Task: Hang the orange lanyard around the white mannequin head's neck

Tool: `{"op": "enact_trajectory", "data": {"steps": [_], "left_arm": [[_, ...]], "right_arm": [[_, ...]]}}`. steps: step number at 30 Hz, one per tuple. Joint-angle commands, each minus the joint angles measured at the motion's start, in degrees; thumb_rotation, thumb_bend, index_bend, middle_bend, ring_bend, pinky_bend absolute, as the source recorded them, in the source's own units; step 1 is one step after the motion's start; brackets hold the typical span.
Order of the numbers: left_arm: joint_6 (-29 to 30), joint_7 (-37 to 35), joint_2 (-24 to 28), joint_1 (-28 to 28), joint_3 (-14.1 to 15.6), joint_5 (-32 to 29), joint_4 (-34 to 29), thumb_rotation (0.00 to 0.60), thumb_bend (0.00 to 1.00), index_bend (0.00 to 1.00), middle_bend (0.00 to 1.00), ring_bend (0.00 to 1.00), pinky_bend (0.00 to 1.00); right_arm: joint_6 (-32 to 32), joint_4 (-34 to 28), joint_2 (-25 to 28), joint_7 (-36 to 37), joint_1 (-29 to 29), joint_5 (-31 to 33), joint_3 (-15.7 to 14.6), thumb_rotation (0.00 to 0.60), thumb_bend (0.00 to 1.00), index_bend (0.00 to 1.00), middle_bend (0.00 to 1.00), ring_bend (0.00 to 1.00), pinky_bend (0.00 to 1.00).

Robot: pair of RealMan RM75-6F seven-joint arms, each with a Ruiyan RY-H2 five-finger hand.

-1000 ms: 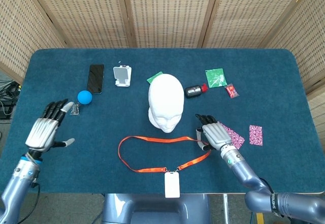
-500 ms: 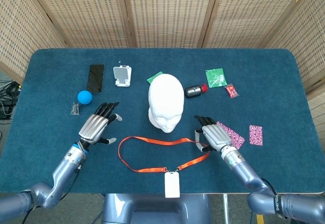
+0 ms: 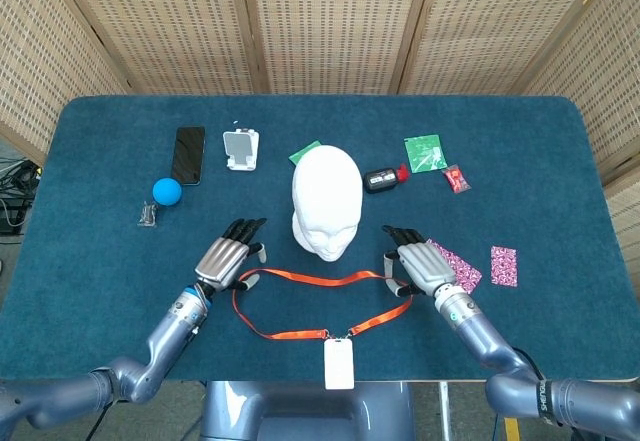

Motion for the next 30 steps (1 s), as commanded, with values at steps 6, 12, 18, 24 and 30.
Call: {"op": "enact_trajectory", "data": {"steps": [6,12,18,24,30], "left_arm": [[-1.32,0.14,-0.83,-0.92,0.06,-1.23,0.94,0.600,0.40,0.48,0.00,0.00,0.00],[-1.80,-0.25,-1.19,-1.34,0.36,-1.64,0.83,0.600,0.39,0.48,0.00,0.00,0.00],[-2.38,-0.02,-2.05,-1.82,0.28,-2.55,1.47,0.600,0.39,0.50,0.00,0.00,0.00],[-2.40,0.75,-2.99,-2.11,0.44,-3.10,1.93,0.600,0.41,0.58,0.00,0.00,0.00],[-1.93,1.26,-3.42,-2.14,0.56,-3.34,2.25,0.600,0.47,0.64,0.00,0.00,0.00]], "right_arm": [[-0.46,0.43,-0.21,0.46,-0.05,0.01,-0.03,0.600,0.70,0.69,0.02,0.00,0.00],[-0.63,0.49,-0.12,0.43,-0.02,-0.09,-0.01,0.600,0.71,0.70,0.02,0.00,0.00],[-0.70,0.48,-0.07,0.35,-0.01,-0.03,0.04,0.600,0.72,0.70,0.02,0.00,0.00],[-0.76,0.49,0.03,0.52,-0.05,-0.02,0.13,0.600,0.72,0.70,0.02,0.00,0.00],[-1.00,0.62,0.11,0.87,-0.08,-0.22,0.14,0.600,0.72,0.70,0.03,0.00,0.00]]}}
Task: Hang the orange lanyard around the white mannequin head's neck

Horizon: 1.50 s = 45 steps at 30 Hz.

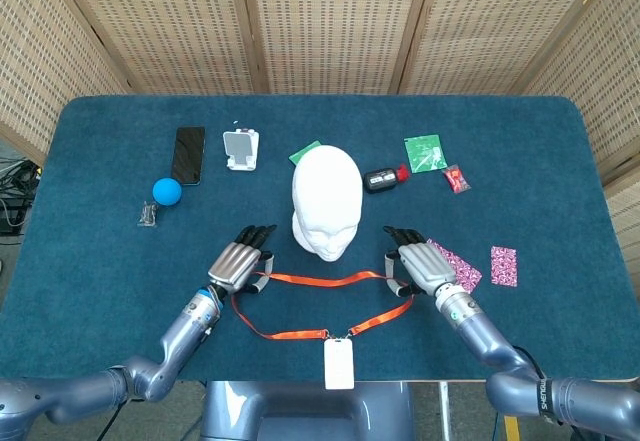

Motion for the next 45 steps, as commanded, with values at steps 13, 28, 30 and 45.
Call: {"op": "enact_trajectory", "data": {"steps": [13,28,30,45], "left_arm": [[10.74,-7.52,2.04,2.02,4.24,11.13,1.87,0.600,0.47,0.66,0.00,0.00,0.00],[28.17,-20.16,4.99,2.52,5.80,23.37,4.99,0.600,0.48,0.67,0.00,0.00,0.00],[28.42,-18.43,5.80,1.70,4.80,23.66,3.36,0.600,0.48,0.68,0.00,0.00,0.00],[26.97,-10.54,12.20,-1.77,-2.41,20.58,-9.38,0.600,0.48,0.70,0.00,0.00,0.00]], "right_arm": [[3.40,-3.60,2.66,1.74,-2.10,-9.04,-2.00,0.600,0.72,0.70,0.03,0.00,0.00],[17.22,0.47,3.67,4.51,-5.29,-31.04,-5.51,0.600,0.72,0.70,0.05,0.00,0.00],[18.40,0.56,4.12,6.61,-5.22,-32.26,-5.14,0.600,0.72,0.70,0.05,0.00,0.00],[19.31,-7.93,11.83,9.18,-2.75,-30.14,1.65,0.600,0.72,0.71,0.06,0.00,0.00]]}}
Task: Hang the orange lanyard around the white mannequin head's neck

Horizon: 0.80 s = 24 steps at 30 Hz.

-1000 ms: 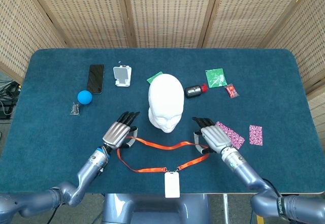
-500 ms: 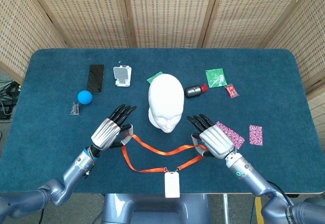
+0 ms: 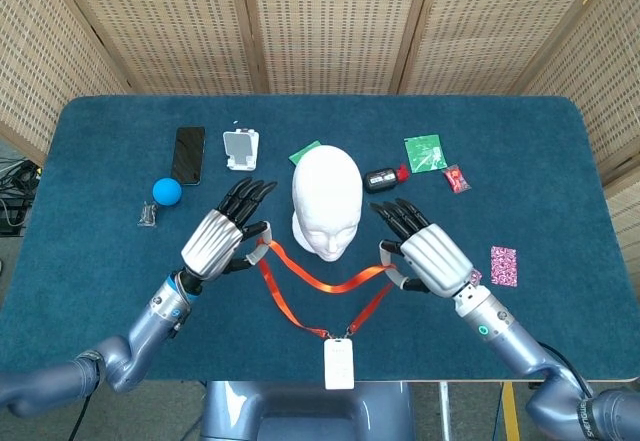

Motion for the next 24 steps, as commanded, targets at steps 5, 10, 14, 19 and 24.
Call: {"op": "enact_trajectory", "data": {"steps": [5,10,14,19,24], "left_arm": [[-2.25,2.29,3.52,-1.53,-3.80,-3.52,-5.24,0.600,0.48,0.70,0.00,0.00,0.00],[-4.16,2.83,4.75,-2.40,-6.28,-6.79,-7.19,0.600,0.48,0.71,0.00,0.00,0.00],[-9.39,3.16,6.27,-4.25,-10.66,-14.37,-8.27,0.600,0.48,0.73,0.00,0.00,0.00],[-11.21,1.99,6.86,-4.87,-12.71,-18.42,-8.76,0.600,0.48,0.73,0.00,0.00,0.00],[-13.06,-0.30,7.48,-5.38,-14.37,-21.98,-9.13,0.600,0.48,0.73,0.00,0.00,0.00]], "right_arm": [[-0.92,-5.11,2.96,-0.28,1.61,4.64,4.45,0.600,0.72,0.71,0.06,0.00,0.00],[-2.68,-7.69,3.90,0.41,2.80,9.64,7.40,0.600,0.72,0.71,0.07,0.00,0.00],[-4.07,-9.27,4.88,1.44,5.11,17.05,12.97,0.600,0.72,0.71,0.08,0.00,0.00],[-4.99,-10.01,5.96,2.33,6.40,22.67,16.51,0.600,0.72,0.71,0.08,0.00,0.00],[-7.51,-9.85,6.76,4.59,7.80,29.49,19.32,0.600,0.72,0.71,0.09,0.00,0.00]]}}
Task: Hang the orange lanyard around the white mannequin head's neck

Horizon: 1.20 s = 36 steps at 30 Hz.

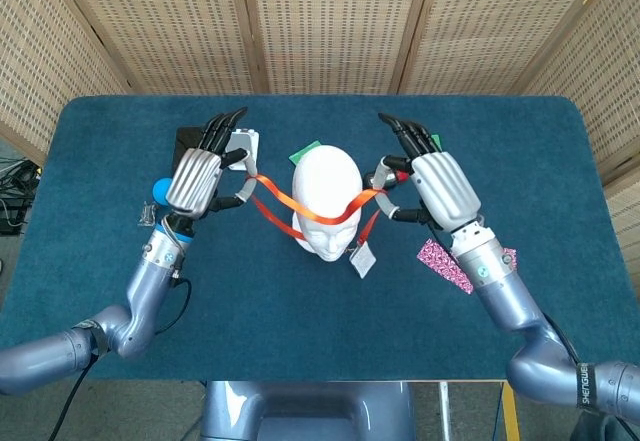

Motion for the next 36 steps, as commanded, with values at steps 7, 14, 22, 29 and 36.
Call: {"op": "enact_trajectory", "data": {"steps": [7,14,22,29,36], "left_arm": [[-5.31,-0.46,0.61,-2.38,-3.60,-8.72,0.18,0.600,0.48,0.72,0.00,0.00,0.00],[-8.78,1.73,0.74,-4.49,-5.21,-14.60,1.31,0.600,0.48,0.69,0.00,0.00,0.00],[-13.57,6.63,1.17,-6.98,-5.35,-22.71,2.61,0.600,0.47,0.59,0.00,0.00,0.00],[-15.64,6.29,0.46,-7.99,-5.17,-26.31,5.49,0.600,0.46,0.42,0.00,0.00,0.00],[-18.99,3.22,0.91,-8.25,-4.28,-25.51,7.82,0.600,0.31,0.00,0.00,0.00,0.00]], "right_arm": [[-5.02,3.87,-1.18,1.33,4.98,13.46,4.62,0.600,0.72,0.71,0.09,0.00,0.00],[-7.91,6.83,-2.03,0.59,8.26,24.23,6.64,0.600,0.72,0.71,0.10,0.00,0.00],[-10.95,14.53,-4.74,-5.66,13.34,35.06,4.51,0.600,0.72,0.71,0.10,0.00,0.00],[-12.18,22.08,-8.67,-7.74,16.78,40.40,4.25,0.600,0.71,0.71,0.10,0.00,0.00],[-14.59,28.27,-11.14,-10.46,18.64,42.93,2.52,0.600,0.43,0.46,0.08,0.00,0.00]]}}
